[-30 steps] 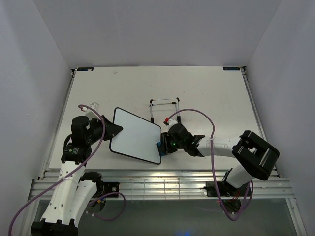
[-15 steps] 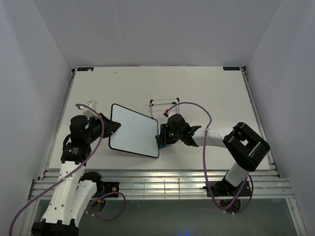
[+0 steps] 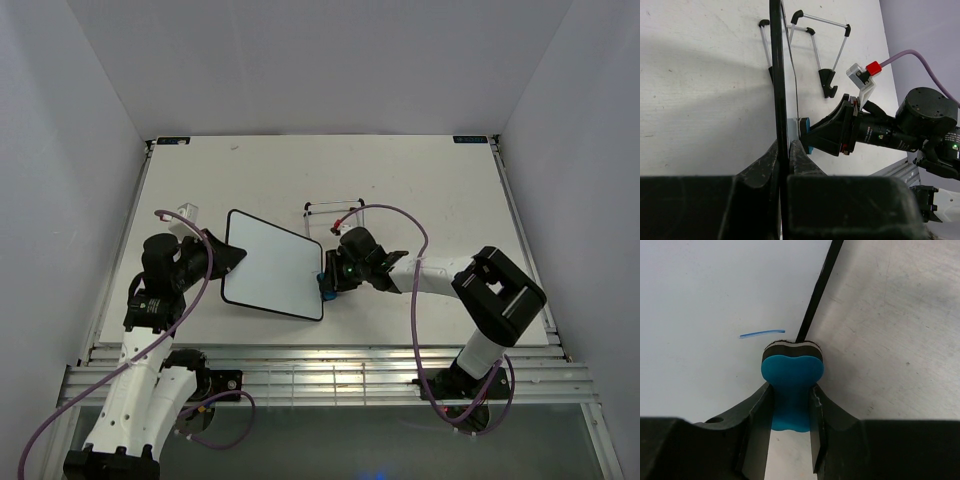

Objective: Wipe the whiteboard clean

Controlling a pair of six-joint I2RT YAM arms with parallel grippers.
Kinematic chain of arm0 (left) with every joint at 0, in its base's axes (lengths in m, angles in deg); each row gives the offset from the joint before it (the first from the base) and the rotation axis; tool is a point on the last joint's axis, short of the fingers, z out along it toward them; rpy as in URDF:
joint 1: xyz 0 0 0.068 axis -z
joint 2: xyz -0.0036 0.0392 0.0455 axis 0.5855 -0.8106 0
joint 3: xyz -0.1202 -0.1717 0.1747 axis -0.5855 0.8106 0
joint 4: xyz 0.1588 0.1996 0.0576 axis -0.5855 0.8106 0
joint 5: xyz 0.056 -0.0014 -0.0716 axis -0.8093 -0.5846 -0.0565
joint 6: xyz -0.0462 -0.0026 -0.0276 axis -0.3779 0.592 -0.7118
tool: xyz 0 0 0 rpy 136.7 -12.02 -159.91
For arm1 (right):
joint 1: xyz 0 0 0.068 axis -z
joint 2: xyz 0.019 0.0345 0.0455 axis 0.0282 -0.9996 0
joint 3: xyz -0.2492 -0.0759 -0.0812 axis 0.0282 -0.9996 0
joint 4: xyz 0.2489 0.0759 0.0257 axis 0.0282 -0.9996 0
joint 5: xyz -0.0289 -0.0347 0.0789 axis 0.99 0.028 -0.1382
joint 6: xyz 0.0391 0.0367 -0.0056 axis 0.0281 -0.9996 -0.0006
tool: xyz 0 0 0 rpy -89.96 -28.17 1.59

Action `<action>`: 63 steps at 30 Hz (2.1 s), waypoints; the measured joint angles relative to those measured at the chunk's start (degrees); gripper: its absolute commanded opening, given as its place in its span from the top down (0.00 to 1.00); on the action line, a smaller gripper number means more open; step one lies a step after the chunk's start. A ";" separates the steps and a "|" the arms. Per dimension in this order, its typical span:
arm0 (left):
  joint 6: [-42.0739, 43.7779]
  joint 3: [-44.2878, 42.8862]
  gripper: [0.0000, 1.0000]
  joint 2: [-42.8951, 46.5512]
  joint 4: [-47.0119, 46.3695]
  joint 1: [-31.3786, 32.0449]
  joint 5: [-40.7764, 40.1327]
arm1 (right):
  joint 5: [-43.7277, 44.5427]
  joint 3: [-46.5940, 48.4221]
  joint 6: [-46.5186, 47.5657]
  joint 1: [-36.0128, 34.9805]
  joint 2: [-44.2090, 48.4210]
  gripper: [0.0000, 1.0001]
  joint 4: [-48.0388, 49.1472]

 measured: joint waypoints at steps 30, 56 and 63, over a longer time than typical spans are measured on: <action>1.01 0.07 1.00 0.33 -0.13 0.94 1.75 | 2.84 -0.42 -0.72 4.22 0.09 0.88 1.84; 1.88 0.83 1.00 0.90 2.97 2.27 8.04 | -1.07 -4.09 6.88 14.62 33.64 0.86 -3.26; 2.45 0.90 1.00 2.97 3.43 2.27 8.07 | 2.49 -9.73 12.37 36.39 39.28 0.85 -19.26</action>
